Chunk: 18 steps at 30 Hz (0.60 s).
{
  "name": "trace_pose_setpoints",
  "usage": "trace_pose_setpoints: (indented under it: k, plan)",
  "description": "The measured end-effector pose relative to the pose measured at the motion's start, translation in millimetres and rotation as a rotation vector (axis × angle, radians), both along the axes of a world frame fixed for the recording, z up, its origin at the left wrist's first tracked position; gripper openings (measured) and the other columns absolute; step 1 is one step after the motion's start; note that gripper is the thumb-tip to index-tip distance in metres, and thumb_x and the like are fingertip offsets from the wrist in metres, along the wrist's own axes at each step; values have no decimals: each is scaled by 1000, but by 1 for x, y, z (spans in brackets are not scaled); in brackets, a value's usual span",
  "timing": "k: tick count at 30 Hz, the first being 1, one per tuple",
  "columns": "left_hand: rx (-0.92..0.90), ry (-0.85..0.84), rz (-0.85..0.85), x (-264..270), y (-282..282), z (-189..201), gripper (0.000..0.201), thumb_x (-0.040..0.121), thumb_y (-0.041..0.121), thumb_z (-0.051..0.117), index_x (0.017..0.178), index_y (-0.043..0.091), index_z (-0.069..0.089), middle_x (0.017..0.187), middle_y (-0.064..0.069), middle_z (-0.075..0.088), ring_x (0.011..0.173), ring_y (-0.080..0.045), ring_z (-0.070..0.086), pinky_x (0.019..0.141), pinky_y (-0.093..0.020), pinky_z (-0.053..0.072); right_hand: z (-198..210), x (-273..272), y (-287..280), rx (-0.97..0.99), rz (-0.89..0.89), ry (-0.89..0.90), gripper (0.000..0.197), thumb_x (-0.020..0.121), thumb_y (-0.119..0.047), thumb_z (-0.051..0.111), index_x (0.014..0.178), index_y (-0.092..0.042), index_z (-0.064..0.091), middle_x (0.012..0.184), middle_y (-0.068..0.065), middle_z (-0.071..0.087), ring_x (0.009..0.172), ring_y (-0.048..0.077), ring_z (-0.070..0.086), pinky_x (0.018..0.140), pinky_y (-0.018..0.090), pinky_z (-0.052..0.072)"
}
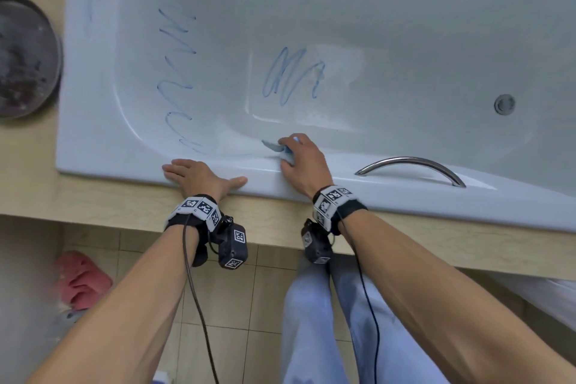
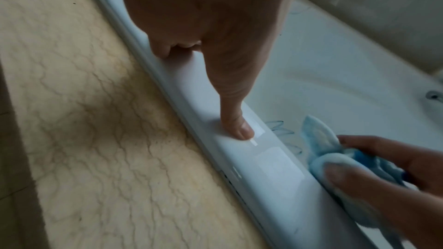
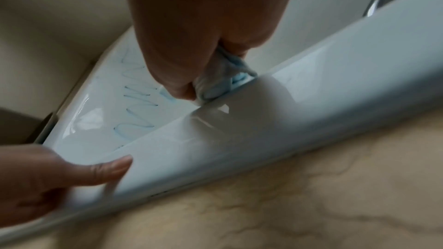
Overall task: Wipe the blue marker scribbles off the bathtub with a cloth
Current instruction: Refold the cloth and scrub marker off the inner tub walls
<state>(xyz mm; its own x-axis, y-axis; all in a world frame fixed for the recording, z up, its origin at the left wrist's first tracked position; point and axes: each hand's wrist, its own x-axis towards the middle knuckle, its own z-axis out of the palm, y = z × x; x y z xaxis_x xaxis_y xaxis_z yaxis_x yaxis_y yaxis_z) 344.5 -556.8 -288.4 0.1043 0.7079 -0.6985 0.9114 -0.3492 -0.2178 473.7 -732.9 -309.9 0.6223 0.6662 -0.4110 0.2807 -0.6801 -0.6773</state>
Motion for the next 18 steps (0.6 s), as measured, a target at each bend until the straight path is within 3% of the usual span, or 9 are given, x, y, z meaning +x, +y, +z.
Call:
trace_pose_setpoints:
  k: [2,5,8,13,18]
  plan:
    - [-14,25,42,4,2,2,159,50,77,80,147,-21,-1,154,-42,2,147,-51,-2,122,-52,0,0,9,-26,3,57,-18,43,85,-15,62,128,-16,62,128,5,57,110,25,57,95,35,48]
    - [-41,50,97,10,4,5,162,48,73,84,147,-20,-4,155,-42,-3,147,-49,-6,121,-53,1,-6,37,-86,-60,-106,-79,43,83,-14,60,126,-15,63,129,9,59,117,30,57,102,39,47]
    - [-30,60,116,14,4,7,162,48,71,85,147,-20,-4,154,-43,-2,148,-49,-5,122,-52,3,-10,50,-114,-117,-180,-111,38,88,-14,62,126,-15,63,128,9,61,115,29,58,98,39,49]
    - [5,19,130,9,1,5,162,46,71,85,148,-19,-3,154,-43,0,148,-48,-2,122,-51,7,-11,20,-77,-81,-234,-120,40,83,-4,57,121,-13,67,134,9,59,121,31,53,105,40,45]
    - [42,23,77,7,0,2,161,46,76,82,147,-20,1,152,-44,6,147,-49,3,122,-51,8,-3,4,-38,-11,-113,-79,43,81,-9,58,122,-18,65,134,1,57,115,26,54,97,33,44]
